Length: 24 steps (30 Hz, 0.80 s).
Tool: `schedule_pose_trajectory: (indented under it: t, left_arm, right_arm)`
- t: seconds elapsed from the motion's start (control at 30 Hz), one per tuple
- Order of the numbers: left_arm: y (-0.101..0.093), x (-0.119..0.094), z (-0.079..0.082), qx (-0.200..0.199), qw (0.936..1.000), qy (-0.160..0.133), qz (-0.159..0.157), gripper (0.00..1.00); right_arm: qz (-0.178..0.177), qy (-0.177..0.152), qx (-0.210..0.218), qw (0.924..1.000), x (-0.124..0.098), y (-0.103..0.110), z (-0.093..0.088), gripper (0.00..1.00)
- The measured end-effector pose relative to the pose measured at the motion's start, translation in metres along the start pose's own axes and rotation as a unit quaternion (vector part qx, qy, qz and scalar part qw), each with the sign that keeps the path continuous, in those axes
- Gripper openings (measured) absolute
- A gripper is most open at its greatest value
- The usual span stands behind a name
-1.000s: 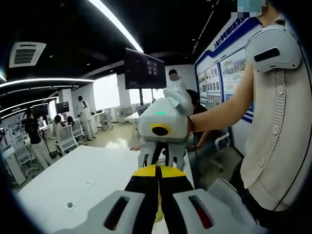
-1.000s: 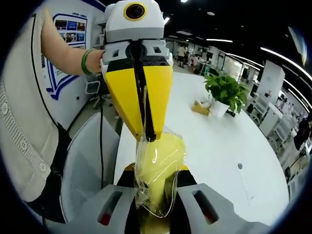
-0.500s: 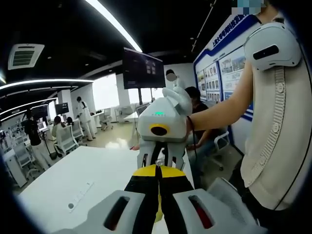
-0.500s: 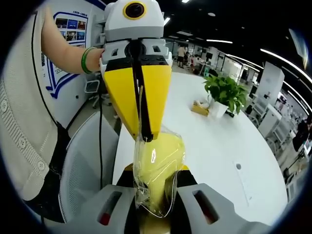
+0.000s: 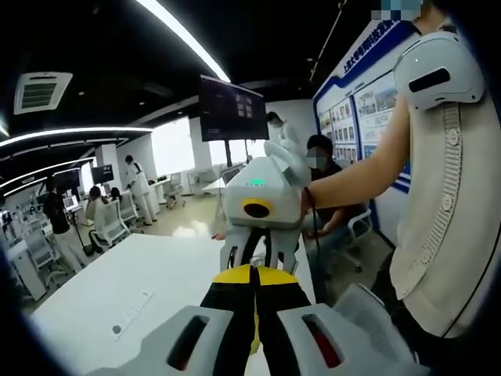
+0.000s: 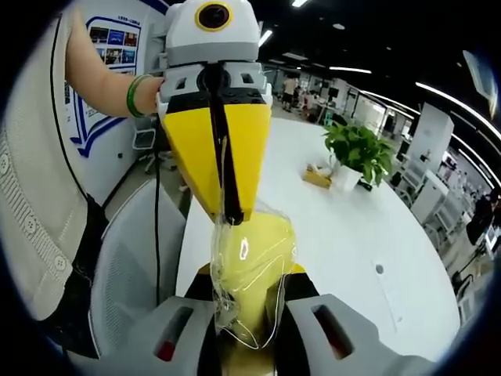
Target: Compare the silicone blocks by pressing each to a similar depth, holding the contact briefly, and releasing to observe deformation and rebound differences across the visible hardness samples.
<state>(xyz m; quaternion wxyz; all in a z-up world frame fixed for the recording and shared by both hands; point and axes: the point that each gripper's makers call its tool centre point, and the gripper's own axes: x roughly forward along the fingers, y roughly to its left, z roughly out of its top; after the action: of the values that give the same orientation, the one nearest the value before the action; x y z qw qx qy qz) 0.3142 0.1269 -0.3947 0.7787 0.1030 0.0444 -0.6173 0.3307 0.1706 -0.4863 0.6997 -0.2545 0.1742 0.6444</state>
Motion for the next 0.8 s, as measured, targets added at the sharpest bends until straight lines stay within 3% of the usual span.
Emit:
schedule_pose_trajectory:
  t: [0.07,0.1,0.27,0.33,0.8]
  left_arm:
    - [-0.0003,0.0001,0.0000,-0.006,1.0000,-0.001,-0.001,0.00]
    - [0.0011,0.0000,-0.0002,-0.003,1.0000,0.000,0.003,0.00]
    - [0.0028,-0.0006,-0.0017,-0.008,0.9999,0.001,0.008,0.00]
    - [0.0022,-0.0012,-0.0034,-0.035,0.9994,0.003,0.005,0.00]
    - [0.0033,-0.0024,-0.0043,-0.024,0.9997,0.002,0.006,0.00]
  right_arm:
    - [0.001,-0.004,0.005,1.0000,0.0003,-0.0002,0.0001,0.09]
    - [0.011,-0.004,0.029,0.9995,0.0012,0.0031,-0.0005,0.09]
    - [-0.009,-0.010,0.002,0.9999,0.0025,-0.0034,0.0004,0.10]
    - [-0.011,-0.008,-0.005,0.9999,0.0034,-0.0042,0.0000,0.11]
    - [-0.012,-0.014,-0.029,0.9994,0.0048,-0.0066,0.0006,0.14]
